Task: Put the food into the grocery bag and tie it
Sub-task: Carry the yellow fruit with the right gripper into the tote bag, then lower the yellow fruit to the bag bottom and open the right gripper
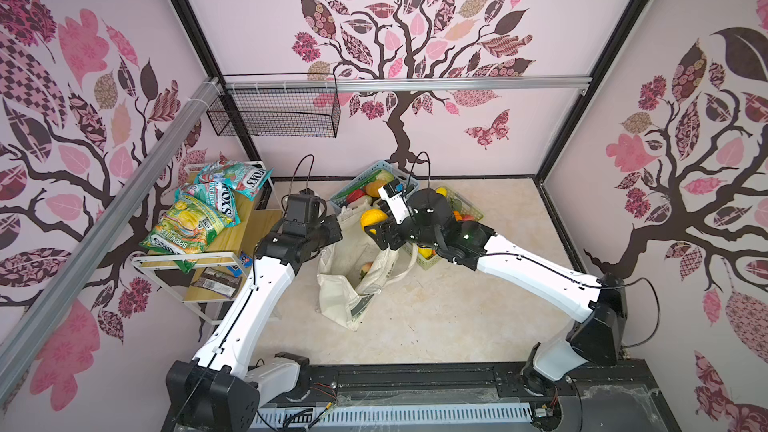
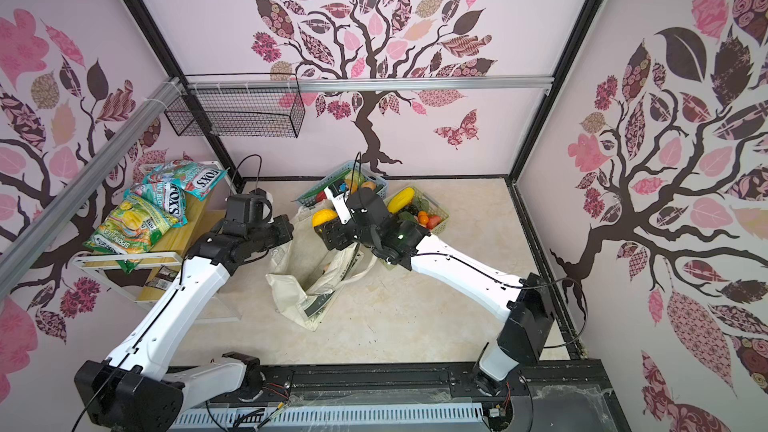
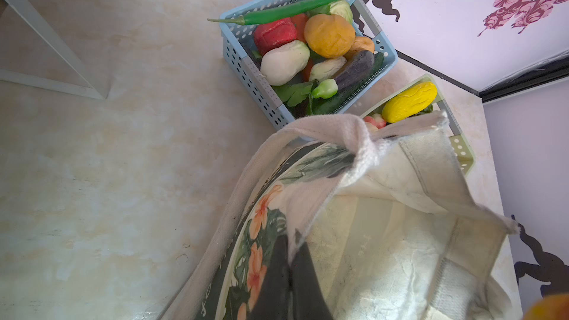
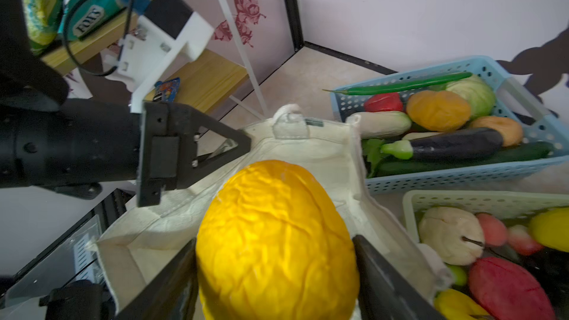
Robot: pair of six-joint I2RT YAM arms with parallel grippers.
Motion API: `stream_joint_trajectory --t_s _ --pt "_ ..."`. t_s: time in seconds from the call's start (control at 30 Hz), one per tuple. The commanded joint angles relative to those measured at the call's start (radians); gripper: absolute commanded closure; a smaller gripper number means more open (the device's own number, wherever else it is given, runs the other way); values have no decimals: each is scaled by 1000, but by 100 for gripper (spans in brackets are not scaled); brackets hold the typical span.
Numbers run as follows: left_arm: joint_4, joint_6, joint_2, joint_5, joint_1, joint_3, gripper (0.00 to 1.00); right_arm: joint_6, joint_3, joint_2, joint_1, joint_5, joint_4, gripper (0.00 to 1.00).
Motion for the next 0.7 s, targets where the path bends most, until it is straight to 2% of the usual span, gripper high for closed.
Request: stream_joint_trajectory --t_s 0.0,0.67 --pt "11 -9 -13 -3 -8 41 96 20 2 51 19 -25 35 24" --pt "14 -1 -16 29 -11 38 96 82 -9 298 82 -86 99 24"
